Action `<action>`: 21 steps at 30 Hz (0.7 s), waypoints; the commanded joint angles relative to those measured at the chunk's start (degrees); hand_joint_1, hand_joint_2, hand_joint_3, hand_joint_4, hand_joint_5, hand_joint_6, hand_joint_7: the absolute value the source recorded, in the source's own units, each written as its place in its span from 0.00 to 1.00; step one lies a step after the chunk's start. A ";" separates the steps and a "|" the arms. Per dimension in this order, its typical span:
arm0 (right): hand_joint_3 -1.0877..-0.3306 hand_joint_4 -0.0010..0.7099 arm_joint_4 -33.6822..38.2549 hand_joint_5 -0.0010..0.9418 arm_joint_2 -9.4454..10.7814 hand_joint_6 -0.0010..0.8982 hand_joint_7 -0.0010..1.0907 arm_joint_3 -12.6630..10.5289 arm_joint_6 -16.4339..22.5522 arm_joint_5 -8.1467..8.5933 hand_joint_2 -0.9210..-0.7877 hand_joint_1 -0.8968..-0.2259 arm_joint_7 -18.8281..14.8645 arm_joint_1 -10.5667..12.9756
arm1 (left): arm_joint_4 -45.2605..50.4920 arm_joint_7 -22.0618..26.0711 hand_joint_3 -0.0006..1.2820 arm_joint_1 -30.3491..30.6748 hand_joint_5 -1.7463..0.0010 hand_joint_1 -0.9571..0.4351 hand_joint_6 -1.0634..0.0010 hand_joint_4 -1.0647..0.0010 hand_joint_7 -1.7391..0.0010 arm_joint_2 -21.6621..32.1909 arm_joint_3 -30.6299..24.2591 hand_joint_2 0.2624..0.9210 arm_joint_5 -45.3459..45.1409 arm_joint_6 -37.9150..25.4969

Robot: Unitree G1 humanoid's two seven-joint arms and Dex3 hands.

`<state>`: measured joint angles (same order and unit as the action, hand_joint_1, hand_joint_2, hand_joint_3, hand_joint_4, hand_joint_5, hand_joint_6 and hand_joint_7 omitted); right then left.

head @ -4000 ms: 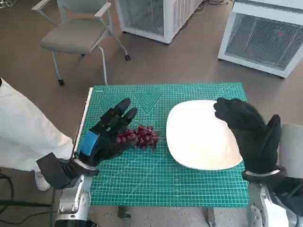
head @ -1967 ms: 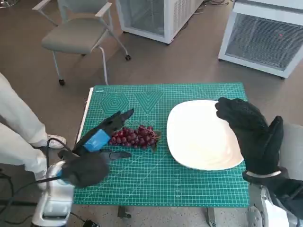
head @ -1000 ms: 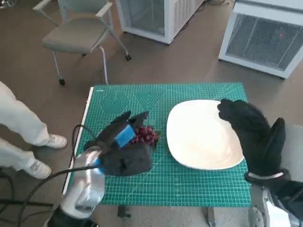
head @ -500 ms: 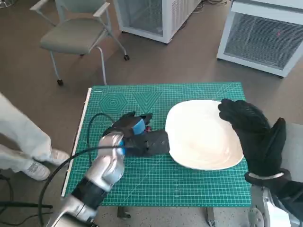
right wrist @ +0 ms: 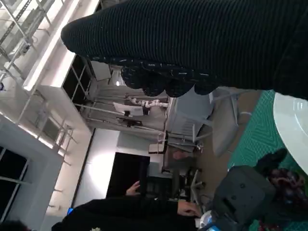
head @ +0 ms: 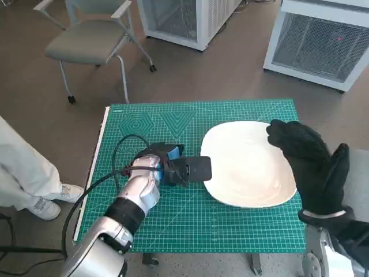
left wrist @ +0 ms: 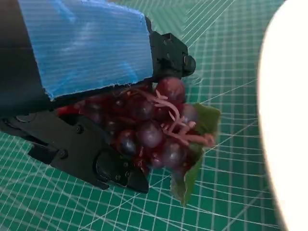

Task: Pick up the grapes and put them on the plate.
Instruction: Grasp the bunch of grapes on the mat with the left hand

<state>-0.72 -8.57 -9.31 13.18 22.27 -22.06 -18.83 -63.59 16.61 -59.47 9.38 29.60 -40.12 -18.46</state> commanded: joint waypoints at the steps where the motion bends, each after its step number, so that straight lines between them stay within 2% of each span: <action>1: 0.60 0.57 0.18 0.79 0.06 0.17 0.92 -0.31 -0.58 -0.35 0.00 0.75 0.58 1.71 | -2.83 -1.41 0.01 -1.63 0.99 0.64 0.82 0.91 1.00 -0.79 -0.33 0.77 1.03 0.60; 10: 0.60 0.57 0.26 0.79 0.04 0.17 0.92 -0.26 -0.41 -0.57 0.00 0.75 0.77 1.76 | -6.40 -2.68 0.02 -2.66 1.00 0.63 0.83 0.99 1.00 -1.85 -0.86 0.81 2.40 0.57; 13: 0.60 0.57 0.40 0.79 0.05 0.17 0.92 -0.27 -0.46 -0.54 0.00 0.75 0.82 1.62 | -7.44 -3.17 0.02 -2.87 0.96 0.64 0.83 0.89 1.00 -1.99 -0.91 0.84 2.88 0.90; 15: 0.60 0.57 0.51 0.79 0.06 0.17 0.92 -0.28 -0.51 -0.51 0.00 0.75 0.86 1.51 | -7.97 -3.68 0.03 -2.87 0.77 0.65 0.83 0.86 1.00 -1.97 -0.97 0.86 3.12 1.25; 17: 0.60 0.57 0.58 0.79 0.07 0.17 0.92 -0.29 -0.57 -0.48 0.00 0.75 0.92 1.42 | -8.56 -4.31 0.03 -2.75 0.43 0.69 0.82 0.84 1.00 -1.89 -0.99 0.88 3.24 1.81; 18: 0.60 0.57 0.62 0.79 0.07 0.18 0.92 -0.29 -0.58 -0.48 0.00 0.75 0.93 1.38 | -8.84 -4.55 0.03 -2.70 0.31 0.70 0.81 0.80 0.99 -1.86 -0.97 0.89 3.26 2.10; 19: 0.60 0.57 0.63 0.79 0.07 0.18 0.92 -0.30 -0.59 -0.47 0.00 0.75 0.94 1.36 | -9.16 -4.78 0.03 -2.60 0.21 0.72 0.80 0.75 0.99 -1.79 -0.90 0.89 3.23 2.48; 21: 0.60 0.57 0.60 0.79 0.05 0.18 0.92 -0.31 -0.61 -0.48 0.00 0.75 0.97 1.36 | -9.85 -5.22 0.10 -2.24 0.13 0.77 0.78 0.66 0.99 -1.48 -0.60 0.85 3.00 3.44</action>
<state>-0.79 -8.58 -9.38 13.18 22.19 -21.63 -18.35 -71.66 11.42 -61.69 7.84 28.95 -37.50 -16.27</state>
